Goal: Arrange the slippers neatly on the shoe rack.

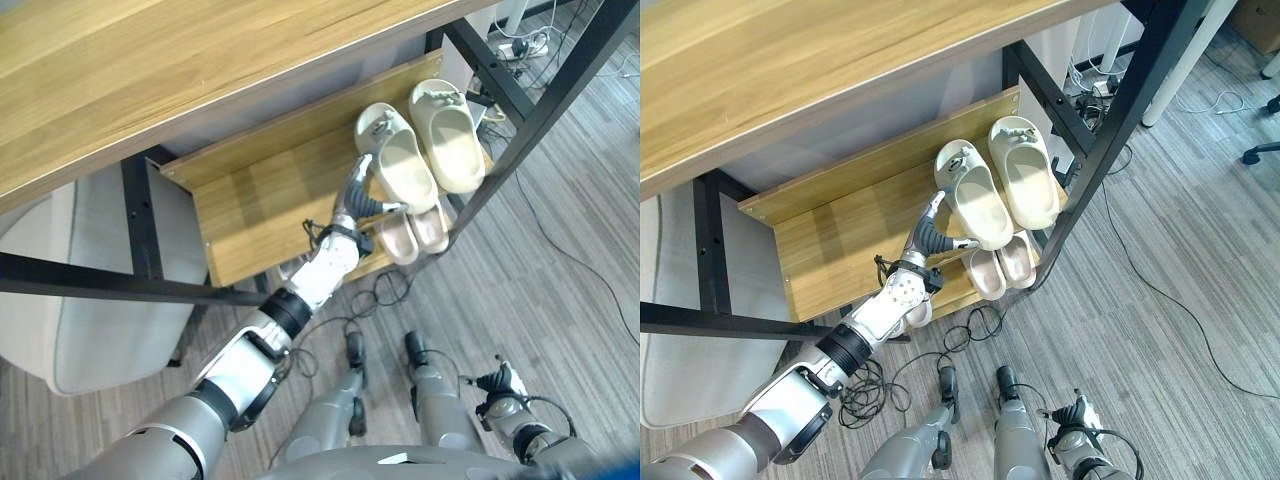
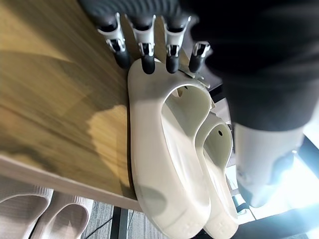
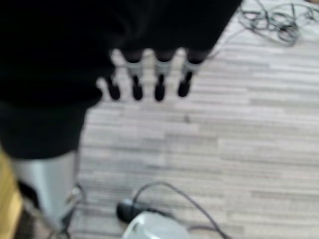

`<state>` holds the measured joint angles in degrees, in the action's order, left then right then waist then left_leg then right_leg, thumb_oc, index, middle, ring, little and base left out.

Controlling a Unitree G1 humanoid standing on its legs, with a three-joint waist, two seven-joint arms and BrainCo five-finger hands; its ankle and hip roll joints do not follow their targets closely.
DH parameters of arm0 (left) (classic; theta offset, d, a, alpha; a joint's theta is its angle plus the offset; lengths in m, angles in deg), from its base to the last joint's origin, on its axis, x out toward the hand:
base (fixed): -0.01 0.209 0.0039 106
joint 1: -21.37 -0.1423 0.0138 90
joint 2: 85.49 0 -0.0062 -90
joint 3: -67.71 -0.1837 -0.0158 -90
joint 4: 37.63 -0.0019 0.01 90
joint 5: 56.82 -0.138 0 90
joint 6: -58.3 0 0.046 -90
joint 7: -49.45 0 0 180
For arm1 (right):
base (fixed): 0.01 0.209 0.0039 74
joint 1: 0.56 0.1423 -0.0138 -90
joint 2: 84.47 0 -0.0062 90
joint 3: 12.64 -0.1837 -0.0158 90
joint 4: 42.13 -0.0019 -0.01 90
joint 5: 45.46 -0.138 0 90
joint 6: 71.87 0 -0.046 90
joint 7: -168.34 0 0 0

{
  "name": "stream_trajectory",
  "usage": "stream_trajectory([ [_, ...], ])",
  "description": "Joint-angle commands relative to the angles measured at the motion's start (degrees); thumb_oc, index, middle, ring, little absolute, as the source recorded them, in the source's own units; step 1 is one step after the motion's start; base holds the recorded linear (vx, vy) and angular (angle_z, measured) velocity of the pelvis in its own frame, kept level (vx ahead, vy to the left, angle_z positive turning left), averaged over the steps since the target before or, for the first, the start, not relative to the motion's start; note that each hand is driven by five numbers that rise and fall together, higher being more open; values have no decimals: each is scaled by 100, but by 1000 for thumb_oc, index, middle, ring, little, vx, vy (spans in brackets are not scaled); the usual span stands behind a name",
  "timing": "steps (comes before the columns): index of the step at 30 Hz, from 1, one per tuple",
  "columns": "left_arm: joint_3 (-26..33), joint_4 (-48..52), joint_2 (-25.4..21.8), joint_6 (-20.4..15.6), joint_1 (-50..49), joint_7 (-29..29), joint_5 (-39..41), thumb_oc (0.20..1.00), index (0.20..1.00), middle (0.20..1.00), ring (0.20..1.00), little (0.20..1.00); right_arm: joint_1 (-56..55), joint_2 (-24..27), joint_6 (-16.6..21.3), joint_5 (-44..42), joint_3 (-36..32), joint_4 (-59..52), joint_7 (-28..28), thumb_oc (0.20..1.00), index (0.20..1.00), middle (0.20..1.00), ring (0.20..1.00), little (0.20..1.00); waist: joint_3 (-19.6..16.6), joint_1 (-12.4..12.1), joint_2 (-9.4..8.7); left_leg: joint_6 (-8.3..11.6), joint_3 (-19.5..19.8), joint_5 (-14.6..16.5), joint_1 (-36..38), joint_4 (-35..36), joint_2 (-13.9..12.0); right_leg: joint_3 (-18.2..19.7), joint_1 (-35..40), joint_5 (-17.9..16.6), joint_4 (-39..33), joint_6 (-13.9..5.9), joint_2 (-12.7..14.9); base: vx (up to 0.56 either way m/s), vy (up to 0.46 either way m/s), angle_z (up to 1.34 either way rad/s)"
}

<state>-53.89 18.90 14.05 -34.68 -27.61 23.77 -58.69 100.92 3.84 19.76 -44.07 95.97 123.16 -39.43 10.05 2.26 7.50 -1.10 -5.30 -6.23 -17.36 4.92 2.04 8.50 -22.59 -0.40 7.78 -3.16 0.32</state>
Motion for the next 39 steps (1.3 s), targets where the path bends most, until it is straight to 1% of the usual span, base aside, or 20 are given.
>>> stream_trajectory([
  [1, 69, -288, 356, -257, 545, -211, -190, 1000, 1000, 1000, 1000, 1000, 64, 185, 25, -101, 46, 18, -109, 1000, 1000, 1000, 1000, 1000, 59, -46, 164, -50, 346, 156, -517, -396, 348, -253, -379, 259, 456, -79, 32, 0, 0, 0],
  [25, 17, -299, 445, -305, 476, -180, -149, 1000, 1000, 1000, 1000, 1000, 94, 178, 36, -153, 38, 55, -110, 1000, 1000, 1000, 1000, 1000, 73, -46, 141, -55, 346, 170, -571, -463, 343, -255, -444, 285, 540, -65, 22, 0, 0, 0],
  [39, -92, -334, 592, -336, 486, -137, -82, 1000, 1000, 1000, 1000, 1000, 140, 194, 54, -213, 38, 70, -115, 1000, 1000, 1000, 1000, 1000, 98, -29, 128, -57, 335, 188, -596, -507, 344, -249, -488, 290, 588, -60, 15, 0, 0, 0],
])
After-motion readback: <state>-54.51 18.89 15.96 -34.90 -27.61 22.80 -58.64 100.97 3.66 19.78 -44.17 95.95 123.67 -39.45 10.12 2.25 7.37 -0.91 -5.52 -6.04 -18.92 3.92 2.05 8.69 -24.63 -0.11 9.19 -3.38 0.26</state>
